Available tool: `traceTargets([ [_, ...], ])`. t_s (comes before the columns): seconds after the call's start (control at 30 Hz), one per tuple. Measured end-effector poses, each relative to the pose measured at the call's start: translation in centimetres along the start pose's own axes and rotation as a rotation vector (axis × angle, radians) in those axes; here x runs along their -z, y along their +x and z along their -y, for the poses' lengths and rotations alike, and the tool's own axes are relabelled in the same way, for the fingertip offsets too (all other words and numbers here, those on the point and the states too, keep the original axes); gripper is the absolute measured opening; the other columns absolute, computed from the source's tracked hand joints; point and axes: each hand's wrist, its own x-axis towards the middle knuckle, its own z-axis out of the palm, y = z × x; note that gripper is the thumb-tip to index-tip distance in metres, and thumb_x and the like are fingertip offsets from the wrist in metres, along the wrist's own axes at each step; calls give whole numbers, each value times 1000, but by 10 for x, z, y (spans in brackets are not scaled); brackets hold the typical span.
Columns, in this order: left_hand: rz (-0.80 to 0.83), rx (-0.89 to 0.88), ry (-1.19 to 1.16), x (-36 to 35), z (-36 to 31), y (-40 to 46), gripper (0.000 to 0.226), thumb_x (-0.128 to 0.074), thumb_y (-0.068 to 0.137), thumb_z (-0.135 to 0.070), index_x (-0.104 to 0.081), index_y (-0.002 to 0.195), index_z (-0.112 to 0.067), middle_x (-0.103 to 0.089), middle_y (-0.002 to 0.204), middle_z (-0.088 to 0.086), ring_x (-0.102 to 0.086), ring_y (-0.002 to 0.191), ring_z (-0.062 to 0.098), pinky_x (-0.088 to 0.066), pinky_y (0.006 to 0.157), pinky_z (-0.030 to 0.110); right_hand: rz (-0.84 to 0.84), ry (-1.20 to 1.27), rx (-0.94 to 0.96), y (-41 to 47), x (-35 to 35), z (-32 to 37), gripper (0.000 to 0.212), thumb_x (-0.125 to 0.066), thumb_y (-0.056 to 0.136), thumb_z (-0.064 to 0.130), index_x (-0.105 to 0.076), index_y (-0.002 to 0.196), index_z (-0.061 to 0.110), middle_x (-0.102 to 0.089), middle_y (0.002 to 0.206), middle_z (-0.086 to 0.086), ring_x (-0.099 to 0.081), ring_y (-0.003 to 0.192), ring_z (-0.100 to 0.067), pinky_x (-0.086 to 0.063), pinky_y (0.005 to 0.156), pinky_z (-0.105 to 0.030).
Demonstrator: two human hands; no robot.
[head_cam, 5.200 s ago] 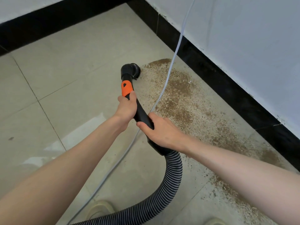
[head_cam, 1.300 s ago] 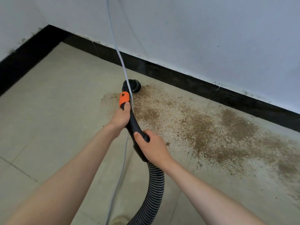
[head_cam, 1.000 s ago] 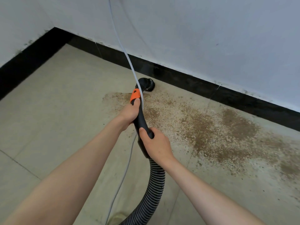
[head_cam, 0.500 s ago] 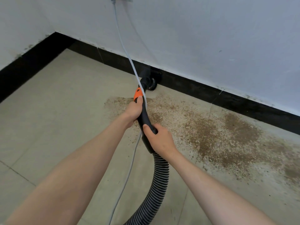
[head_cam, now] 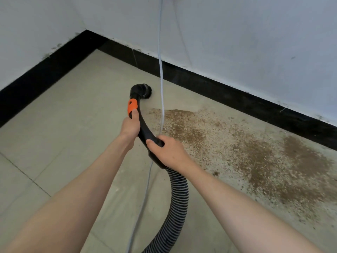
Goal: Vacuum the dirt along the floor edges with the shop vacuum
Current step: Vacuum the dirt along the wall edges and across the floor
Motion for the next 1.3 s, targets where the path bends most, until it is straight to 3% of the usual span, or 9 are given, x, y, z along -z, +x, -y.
traceTargets([
  [0.13,45,-20,20,-12,-11,15,58,-31,98,-49,-48,120,2,-56,102,12,-56,94,27,-47,88,38,-61,55,-15,12,3,-4,43,-48,91,54,-61,90,13,-62,81,-5,-59,78,-24,-46,68,-35],
  [0.3,95,-62,111,-43,-21,17,61,-28,98,-50,-49,121,3,-57,112,15,-57,103,30,-47,93,40,-126,66,-46,18,15,-22,37,-49,92,52,-50,75,18,-57,70,-1,-58,70,-23,-40,59,-33],
  [0.53,106,-40,69,-47,-32,22,61,-28,98,-50,-46,128,0,-57,116,13,-56,107,28,-47,96,41,-112,57,-37,32,23,-22,40,-49,91,53,-56,82,15,-57,70,0,-58,68,-22,-41,59,-33],
  [0.6,127,-51,80,-51,-27,11,60,-28,98,-51,-51,121,-1,-59,113,13,-58,102,27,-48,93,41,-124,49,-55,19,19,-29,37,-47,92,54,-53,81,19,-56,69,1,-58,68,-22,-41,59,-34],
  [0.77,299,-108,132,-75,-7,-34,50,-29,99,-48,-60,91,-10,-62,89,10,-58,77,20,-47,68,30,-233,70,-178,-32,9,-56,33,-46,92,54,-53,88,22,-57,68,3,-60,71,-23,-45,62,-35],
  [0.97,408,-98,209,-83,-7,-59,57,-30,98,-51,-61,103,-3,-64,101,16,-61,89,28,-50,79,39,-301,113,-204,-58,7,-61,26,-45,93,53,-53,92,28,-57,72,7,-60,74,-20,-44,63,-33],
  [1.13,263,-92,154,-55,-10,-53,50,-32,98,-48,-56,99,-4,-58,94,13,-55,82,24,-43,73,34,-228,176,-127,-49,5,-38,32,-49,93,48,-57,83,19,-57,70,3,-56,70,-19,-40,61,-32],
  [1.3,11,-108,131,-10,-5,-49,41,-33,99,-40,-51,104,-4,-51,78,3,-50,82,23,-39,63,30,-110,286,-72,-43,-15,-8,32,-49,94,47,-50,70,26,-52,67,7,-50,65,-11,-36,57,-25],
])
